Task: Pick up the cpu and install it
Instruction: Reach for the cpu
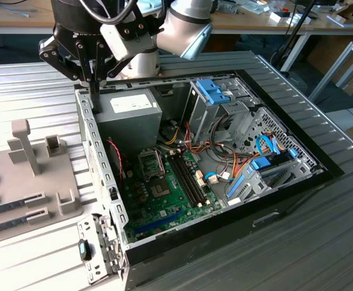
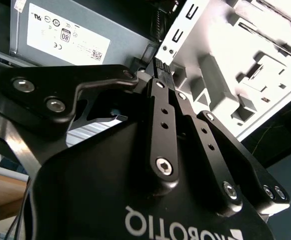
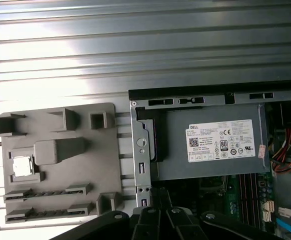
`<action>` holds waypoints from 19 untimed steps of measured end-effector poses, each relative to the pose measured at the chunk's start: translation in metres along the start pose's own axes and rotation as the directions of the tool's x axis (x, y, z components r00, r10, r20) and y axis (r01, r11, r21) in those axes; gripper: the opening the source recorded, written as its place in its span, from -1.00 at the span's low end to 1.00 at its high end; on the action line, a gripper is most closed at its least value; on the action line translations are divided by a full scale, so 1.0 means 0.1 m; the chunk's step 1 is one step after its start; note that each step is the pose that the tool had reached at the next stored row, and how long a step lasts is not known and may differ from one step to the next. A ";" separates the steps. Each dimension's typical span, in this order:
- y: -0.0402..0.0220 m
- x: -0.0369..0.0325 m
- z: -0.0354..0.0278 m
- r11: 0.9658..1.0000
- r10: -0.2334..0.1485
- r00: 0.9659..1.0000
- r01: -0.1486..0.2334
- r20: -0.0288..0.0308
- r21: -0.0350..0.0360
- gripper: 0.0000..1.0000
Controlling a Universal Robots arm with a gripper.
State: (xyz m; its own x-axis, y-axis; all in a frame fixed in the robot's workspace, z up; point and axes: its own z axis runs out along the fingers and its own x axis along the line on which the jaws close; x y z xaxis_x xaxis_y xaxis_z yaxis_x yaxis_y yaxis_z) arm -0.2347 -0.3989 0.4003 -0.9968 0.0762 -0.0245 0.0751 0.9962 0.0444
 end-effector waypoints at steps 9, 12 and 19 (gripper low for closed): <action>-0.003 0.040 -0.001 1.000 0.000 1.000 0.000 0.000 0.000 -0.80; -0.004 0.051 -0.001 1.000 0.000 1.000 0.000 0.000 0.000 -0.80; -0.006 0.080 -0.002 1.000 0.000 1.000 0.000 0.000 0.000 -0.80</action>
State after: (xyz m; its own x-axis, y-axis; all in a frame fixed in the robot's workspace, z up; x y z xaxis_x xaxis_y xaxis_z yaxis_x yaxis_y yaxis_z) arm -0.2427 -0.3989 0.4003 -0.9968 0.0762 -0.0245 0.0751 0.9962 0.0444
